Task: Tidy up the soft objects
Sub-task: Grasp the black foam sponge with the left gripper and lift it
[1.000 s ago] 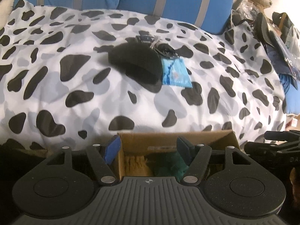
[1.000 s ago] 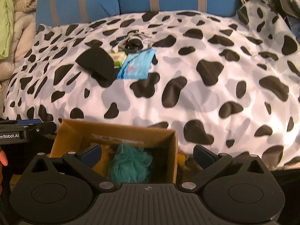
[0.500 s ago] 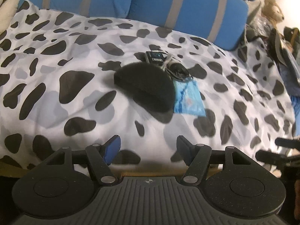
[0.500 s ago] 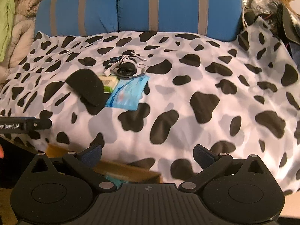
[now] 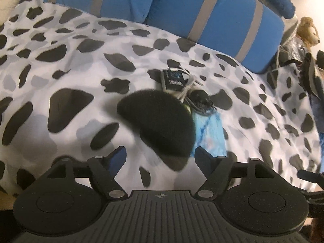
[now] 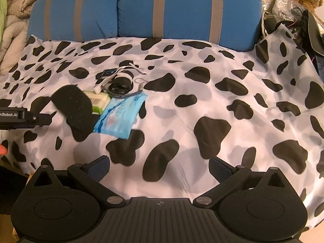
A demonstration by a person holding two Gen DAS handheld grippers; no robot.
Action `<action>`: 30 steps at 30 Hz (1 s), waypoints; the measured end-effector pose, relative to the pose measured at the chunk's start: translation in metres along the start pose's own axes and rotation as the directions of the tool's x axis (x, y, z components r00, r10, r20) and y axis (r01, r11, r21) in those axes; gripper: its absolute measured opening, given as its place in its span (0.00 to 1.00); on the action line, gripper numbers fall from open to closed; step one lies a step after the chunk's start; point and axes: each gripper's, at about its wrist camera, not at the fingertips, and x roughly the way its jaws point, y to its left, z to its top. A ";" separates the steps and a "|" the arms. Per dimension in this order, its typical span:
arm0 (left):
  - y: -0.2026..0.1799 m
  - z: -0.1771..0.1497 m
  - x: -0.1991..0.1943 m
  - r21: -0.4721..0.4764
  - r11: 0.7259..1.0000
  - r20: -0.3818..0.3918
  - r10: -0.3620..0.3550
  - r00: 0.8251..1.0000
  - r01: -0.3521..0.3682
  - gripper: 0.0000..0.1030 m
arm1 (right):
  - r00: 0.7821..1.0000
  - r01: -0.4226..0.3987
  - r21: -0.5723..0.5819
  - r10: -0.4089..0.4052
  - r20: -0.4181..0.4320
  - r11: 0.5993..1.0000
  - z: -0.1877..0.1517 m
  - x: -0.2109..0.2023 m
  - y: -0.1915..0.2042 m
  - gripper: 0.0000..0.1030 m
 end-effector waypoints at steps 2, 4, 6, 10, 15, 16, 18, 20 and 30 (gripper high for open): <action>-0.001 0.005 0.007 0.006 1.000 0.000 0.012 1.000 -0.012 0.73 | 1.000 0.004 0.001 -0.004 0.001 1.000 0.004 0.004 -0.002 1.00; -0.001 0.011 0.013 -0.007 1.000 -0.004 0.012 1.000 -0.012 0.73 | 1.000 0.006 0.004 -0.006 0.001 1.000 0.008 0.008 -0.004 1.00; 0.000 0.016 0.020 -0.028 1.000 -0.010 0.003 1.000 -0.003 0.74 | 1.000 0.004 0.006 -0.004 0.003 1.000 0.012 0.012 -0.006 1.00; 0.001 0.025 0.036 -0.054 0.999 -0.032 0.009 0.999 -0.011 0.74 | 1.000 0.010 0.008 -0.009 -0.003 1.000 0.018 0.020 -0.009 1.00; -0.002 0.035 0.052 -0.082 0.997 -0.052 0.003 0.999 -0.008 0.75 | 1.000 0.002 0.017 -0.001 -0.015 1.000 0.021 0.025 -0.011 1.00; -0.003 0.037 0.055 -0.077 0.997 -0.051 0.009 0.999 -0.013 0.75 | 1.000 -0.001 0.019 0.002 -0.016 1.000 0.022 0.025 -0.012 1.00; -0.008 0.040 0.060 -0.058 0.998 -0.046 0.019 0.999 -0.022 0.76 | 1.000 -0.009 0.021 0.009 -0.016 1.000 0.021 0.024 -0.012 1.00; -0.012 0.044 0.065 -0.046 0.999 -0.040 0.023 0.999 -0.025 0.77 | 1.000 -0.013 0.024 0.014 -0.017 1.000 0.021 0.023 -0.013 1.00; -0.034 0.052 0.073 -0.029 1.000 -0.030 0.002 1.000 -0.002 0.78 | 0.999 -0.013 0.055 0.016 -0.043 0.998 0.018 0.026 -0.021 1.00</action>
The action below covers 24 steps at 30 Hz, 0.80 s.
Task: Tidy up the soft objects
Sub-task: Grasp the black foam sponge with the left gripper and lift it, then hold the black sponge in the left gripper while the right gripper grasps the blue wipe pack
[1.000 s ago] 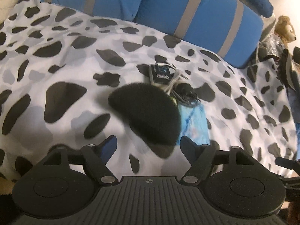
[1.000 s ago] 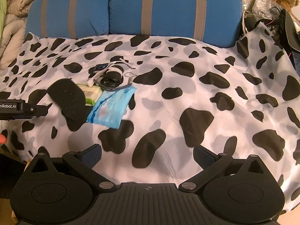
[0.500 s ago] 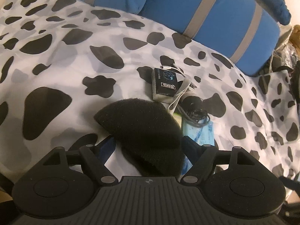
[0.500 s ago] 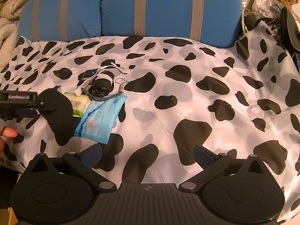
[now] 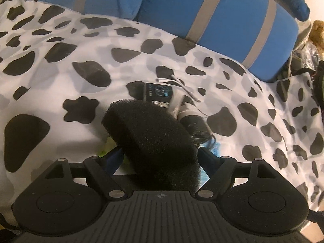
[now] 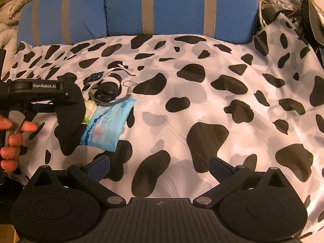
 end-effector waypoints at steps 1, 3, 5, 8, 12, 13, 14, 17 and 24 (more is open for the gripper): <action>-0.002 -0.001 0.000 0.009 1.000 0.007 0.008 1.000 -0.008 0.78 | 1.000 -0.002 0.001 0.002 0.000 1.000 0.000 0.000 0.000 1.00; -0.007 -0.001 0.001 0.025 0.999 0.014 0.034 0.999 -0.034 0.78 | 1.000 -0.003 -0.001 0.003 0.002 1.000 0.000 -0.001 0.000 1.00; -0.010 -0.002 0.003 0.029 0.999 0.011 0.043 0.999 -0.044 0.79 | 1.000 -0.001 0.000 0.001 -0.002 1.000 0.000 -0.001 0.000 1.00; -0.014 -0.004 0.005 0.054 0.996 0.012 0.066 0.998 -0.067 0.79 | 1.000 -0.004 -0.002 0.004 -0.007 1.000 -0.001 -0.001 0.001 1.00; -0.025 -0.005 0.006 0.114 0.990 0.022 0.080 0.997 -0.082 0.79 | 1.000 -0.007 -0.012 0.007 -0.009 1.000 -0.001 0.000 0.003 1.00; -0.028 -0.007 0.008 0.134 0.987 0.009 0.084 0.996 -0.084 0.79 | 1.000 -0.007 -0.015 0.007 -0.007 1.000 -0.001 0.000 0.004 1.00; -0.030 -0.008 0.010 0.160 0.984 -0.010 0.081 0.997 -0.078 0.79 | 1.000 -0.004 -0.016 0.004 -0.007 1.000 -0.001 0.000 0.004 1.00; -0.035 -0.015 0.013 0.237 0.969 -0.057 0.082 0.995 -0.066 0.75 | 1.000 0.003 -0.011 -0.004 -0.014 1.000 0.000 0.003 0.003 1.00; -0.018 -0.018 -0.004 0.237 0.971 -0.075 0.053 0.996 -0.034 0.50 | 1.000 0.017 -0.009 -0.017 -0.016 1.000 0.000 0.004 0.001 1.00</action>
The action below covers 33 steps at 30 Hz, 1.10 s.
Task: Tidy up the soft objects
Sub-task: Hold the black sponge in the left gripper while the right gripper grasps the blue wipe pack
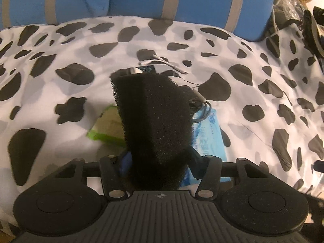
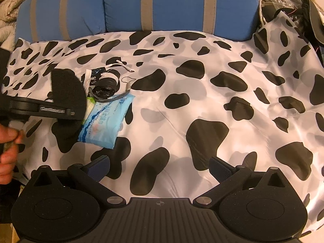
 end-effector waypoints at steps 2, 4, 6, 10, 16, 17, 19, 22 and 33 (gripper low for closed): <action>0.005 -0.001 -0.012 0.026 1.000 0.028 0.012 1.000 -0.012 0.50 | 1.000 -0.001 0.003 0.001 0.003 1.000 0.001 0.000 0.000 1.00; 0.010 -0.003 -0.022 0.054 0.998 0.057 0.028 0.998 -0.031 0.50 | 1.000 -0.001 0.002 0.001 0.006 1.000 0.003 0.001 0.002 1.00; 0.020 -0.008 -0.031 0.070 0.997 0.071 0.034 0.997 -0.039 0.50 | 1.000 -0.005 -0.004 0.005 0.010 1.000 0.004 0.001 0.005 1.00; 0.040 -0.018 -0.041 0.073 0.997 0.067 0.034 0.997 -0.039 0.50 | 1.000 -0.024 -0.026 0.025 0.015 0.999 0.007 0.004 0.016 1.00; 0.054 -0.028 -0.056 0.088 0.996 0.092 -0.006 0.996 -0.002 0.50 | 0.998 -0.053 -0.090 0.054 0.011 0.995 0.015 0.019 0.039 1.00; 0.056 -0.028 -0.058 0.085 0.996 0.094 -0.015 0.995 0.007 0.50 | 0.998 -0.056 -0.096 0.057 0.007 0.994 0.017 0.023 0.042 1.00; 0.057 -0.028 -0.062 0.085 0.996 0.102 -0.044 0.994 0.036 0.50 | 0.998 -0.067 -0.104 0.067 -0.005 0.992 0.021 0.033 0.048 1.00; 0.058 -0.027 -0.069 0.100 0.993 0.119 -0.080 0.990 0.068 0.50 | 0.997 -0.082 -0.101 0.080 -0.019 0.991 0.028 0.048 0.053 1.00; 0.065 -0.024 -0.076 0.081 0.991 0.130 -0.121 0.984 0.111 0.50 | 0.994 -0.080 -0.060 0.076 -0.072 0.995 0.052 0.105 0.078 1.00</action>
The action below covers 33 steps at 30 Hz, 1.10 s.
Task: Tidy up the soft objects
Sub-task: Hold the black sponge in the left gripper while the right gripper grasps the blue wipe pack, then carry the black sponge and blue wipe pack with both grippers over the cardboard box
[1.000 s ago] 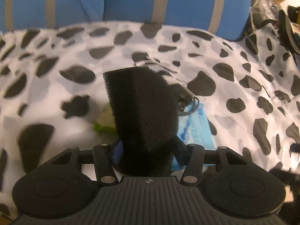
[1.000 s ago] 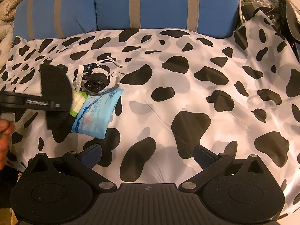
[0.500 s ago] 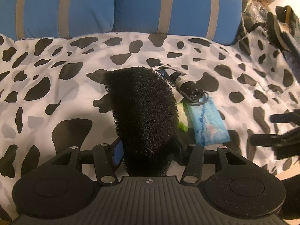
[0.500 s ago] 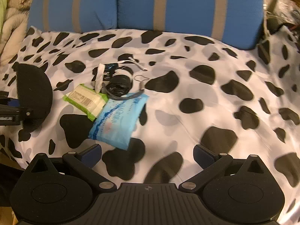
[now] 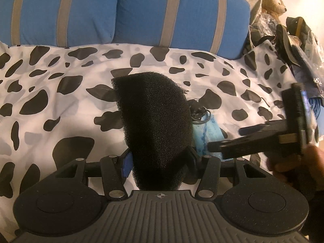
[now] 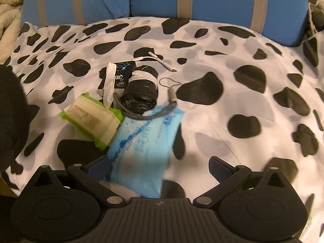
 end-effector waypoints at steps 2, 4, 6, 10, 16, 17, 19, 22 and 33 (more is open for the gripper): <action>0.001 0.000 0.000 -0.003 1.000 0.001 -0.007 1.000 0.007 0.50 | 1.000 0.008 -0.003 -0.008 -0.001 1.000 0.005 0.009 0.006 1.00; 0.002 0.001 0.000 -0.002 1.000 0.000 -0.009 1.000 0.009 0.50 | 1.000 0.032 -0.015 -0.032 0.000 0.999 0.009 0.017 0.012 1.00; 0.002 0.001 0.001 -0.004 1.000 -0.006 -0.009 1.000 0.009 0.50 | 0.998 0.066 -0.037 -0.066 0.002 0.997 0.013 0.026 0.017 1.00; 0.005 0.002 0.000 -0.023 0.999 -0.009 -0.025 1.000 0.024 0.50 | 0.997 0.067 -0.046 -0.068 -0.019 0.997 0.014 0.033 0.020 0.89; 0.003 0.001 0.003 -0.016 1.000 -0.025 -0.017 1.000 0.017 0.50 | 0.997 0.058 -0.063 -0.061 -0.051 0.996 0.012 0.027 0.018 0.72; 0.002 0.001 0.003 -0.015 1.000 -0.027 -0.017 0.999 0.017 0.50 | 0.996 0.063 -0.060 -0.067 -0.055 0.996 0.012 0.025 0.016 0.71; 0.002 0.001 0.003 -0.013 1.000 -0.028 -0.018 0.999 0.017 0.50 | 0.995 0.073 -0.053 -0.076 -0.060 0.996 0.010 0.021 0.012 0.69; 0.001 0.001 0.004 -0.014 1.000 -0.032 -0.015 0.999 0.015 0.50 | 0.994 0.082 -0.042 -0.084 -0.066 0.996 0.004 0.015 0.005 0.67; -0.013 0.002 0.005 0.002 0.999 -0.031 -0.038 0.999 0.038 0.50 | 0.998 0.055 0.007 -0.055 -0.007 0.998 -0.010 -0.030 -0.017 0.65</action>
